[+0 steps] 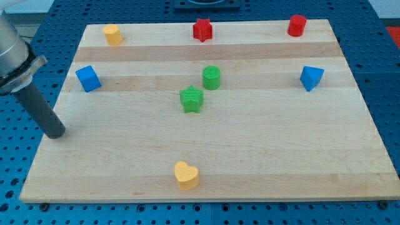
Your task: Move the green circle bottom left diagonally to the red star
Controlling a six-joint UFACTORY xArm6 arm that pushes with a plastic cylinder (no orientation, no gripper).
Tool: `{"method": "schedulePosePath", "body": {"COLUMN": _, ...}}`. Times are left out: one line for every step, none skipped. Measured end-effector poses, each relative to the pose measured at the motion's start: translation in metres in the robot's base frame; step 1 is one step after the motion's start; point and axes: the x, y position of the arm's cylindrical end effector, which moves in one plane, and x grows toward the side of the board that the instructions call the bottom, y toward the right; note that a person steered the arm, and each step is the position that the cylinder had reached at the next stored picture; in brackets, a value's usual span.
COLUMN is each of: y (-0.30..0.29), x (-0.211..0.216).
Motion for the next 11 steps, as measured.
{"method": "schedulePosePath", "body": {"y": 0.02, "x": -0.043}}
{"method": "schedulePosePath", "body": {"y": 0.101, "x": -0.064}}
{"method": "schedulePosePath", "body": {"y": 0.141, "x": -0.018}}
{"method": "schedulePosePath", "body": {"y": 0.239, "x": -0.02}}
{"method": "schedulePosePath", "body": {"y": 0.3, "x": -0.068}}
{"method": "schedulePosePath", "body": {"y": 0.271, "x": -0.107}}
{"method": "schedulePosePath", "body": {"y": 0.305, "x": -0.137}}
{"method": "schedulePosePath", "body": {"y": 0.359, "x": -0.173}}
{"method": "schedulePosePath", "body": {"y": 0.335, "x": -0.188}}
{"method": "schedulePosePath", "body": {"y": 0.326, "x": -0.155}}
{"method": "schedulePosePath", "body": {"y": 0.267, "x": -0.16}}
